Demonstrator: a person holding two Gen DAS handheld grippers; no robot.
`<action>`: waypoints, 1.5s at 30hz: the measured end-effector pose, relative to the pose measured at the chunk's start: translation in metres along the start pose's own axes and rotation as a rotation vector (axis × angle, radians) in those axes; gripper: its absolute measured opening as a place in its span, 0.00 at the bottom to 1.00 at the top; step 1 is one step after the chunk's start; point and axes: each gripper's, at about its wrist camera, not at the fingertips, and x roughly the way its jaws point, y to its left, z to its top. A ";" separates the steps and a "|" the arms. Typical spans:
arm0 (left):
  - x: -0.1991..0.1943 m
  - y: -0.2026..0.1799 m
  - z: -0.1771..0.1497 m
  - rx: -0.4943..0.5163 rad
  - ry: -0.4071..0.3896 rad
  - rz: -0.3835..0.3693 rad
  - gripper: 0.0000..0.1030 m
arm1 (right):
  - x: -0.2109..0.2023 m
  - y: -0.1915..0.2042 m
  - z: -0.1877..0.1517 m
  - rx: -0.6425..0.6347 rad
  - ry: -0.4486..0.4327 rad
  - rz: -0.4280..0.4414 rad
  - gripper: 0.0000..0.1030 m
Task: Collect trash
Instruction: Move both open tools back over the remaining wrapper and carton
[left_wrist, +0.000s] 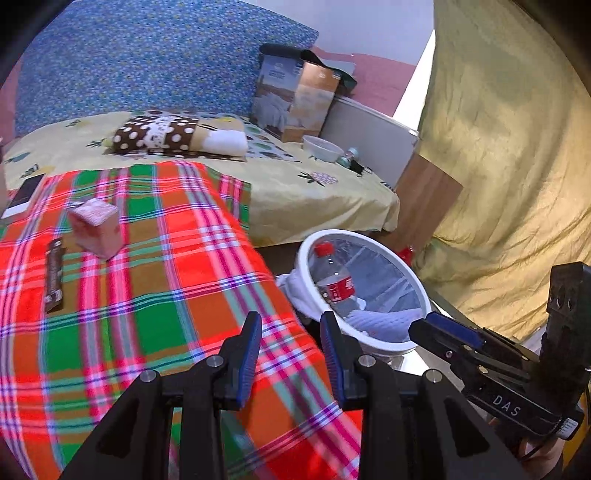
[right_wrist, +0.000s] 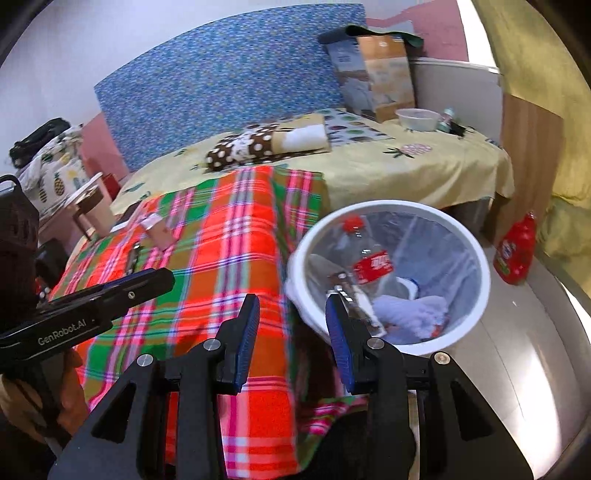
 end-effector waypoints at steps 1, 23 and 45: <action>-0.005 0.004 -0.002 -0.006 -0.006 0.010 0.32 | 0.000 0.003 0.000 -0.007 -0.002 0.011 0.38; -0.054 0.063 -0.027 -0.109 -0.063 0.162 0.32 | 0.011 0.061 -0.004 -0.114 0.013 0.164 0.38; -0.063 0.130 -0.009 -0.185 -0.070 0.333 0.32 | 0.034 0.102 0.018 -0.193 0.028 0.224 0.51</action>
